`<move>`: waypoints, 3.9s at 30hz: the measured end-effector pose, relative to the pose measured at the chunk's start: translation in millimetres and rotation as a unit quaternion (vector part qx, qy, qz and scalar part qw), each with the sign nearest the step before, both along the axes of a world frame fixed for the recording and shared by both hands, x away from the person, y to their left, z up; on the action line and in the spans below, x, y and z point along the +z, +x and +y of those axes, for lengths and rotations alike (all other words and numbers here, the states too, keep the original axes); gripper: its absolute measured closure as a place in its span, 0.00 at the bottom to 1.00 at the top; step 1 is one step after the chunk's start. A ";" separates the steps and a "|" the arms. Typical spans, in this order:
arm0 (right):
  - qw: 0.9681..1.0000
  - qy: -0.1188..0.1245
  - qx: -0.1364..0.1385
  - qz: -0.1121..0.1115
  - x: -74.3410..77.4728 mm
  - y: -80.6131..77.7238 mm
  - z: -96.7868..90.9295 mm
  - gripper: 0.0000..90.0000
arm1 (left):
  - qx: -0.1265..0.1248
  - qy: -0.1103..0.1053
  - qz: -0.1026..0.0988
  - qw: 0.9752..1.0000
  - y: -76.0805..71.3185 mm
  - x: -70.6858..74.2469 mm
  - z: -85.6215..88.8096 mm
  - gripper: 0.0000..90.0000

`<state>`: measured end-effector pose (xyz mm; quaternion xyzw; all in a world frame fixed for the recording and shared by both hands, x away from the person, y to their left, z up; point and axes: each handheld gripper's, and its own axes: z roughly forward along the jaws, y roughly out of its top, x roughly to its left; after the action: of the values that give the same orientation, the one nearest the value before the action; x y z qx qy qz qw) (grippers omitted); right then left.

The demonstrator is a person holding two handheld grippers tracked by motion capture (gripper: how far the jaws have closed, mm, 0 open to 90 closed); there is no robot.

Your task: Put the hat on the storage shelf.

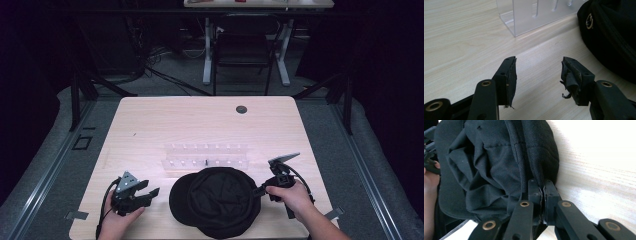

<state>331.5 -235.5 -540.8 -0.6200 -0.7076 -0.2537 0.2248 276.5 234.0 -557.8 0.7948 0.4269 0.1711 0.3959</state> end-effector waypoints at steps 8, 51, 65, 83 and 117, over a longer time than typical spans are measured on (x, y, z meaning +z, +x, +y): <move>1.000 0.024 0.002 -0.002 13.2 -1.2 -2.2 0.98 | 0.001 0.000 0.000 1.000 0.2 -0.1 0.2 0.51; 0.977 0.200 0.010 -0.070 112.4 -13.1 9.2 0.98 | 0.009 -0.002 -0.003 1.000 0.6 -0.8 1.2 0.51; 0.972 0.223 0.014 -0.078 129.9 -18.2 12.8 0.98 | 0.011 -0.003 -0.003 1.000 1.2 -0.3 2.8 0.51; 0.960 0.242 -0.006 -0.138 169.4 -20.5 -0.9 0.98 | 0.012 -0.002 -0.003 1.000 1.5 -0.3 3.3 0.51; 0.952 0.230 -0.036 -0.200 218.6 20.2 1.9 0.98 | 0.009 -0.001 -0.002 1.000 2.9 -0.9 4.4 0.51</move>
<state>351.7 -233.6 -322.2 -0.5132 -0.6381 -0.5358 0.2060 279.4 238.3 -558.7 0.7901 0.4337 0.1760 0.3958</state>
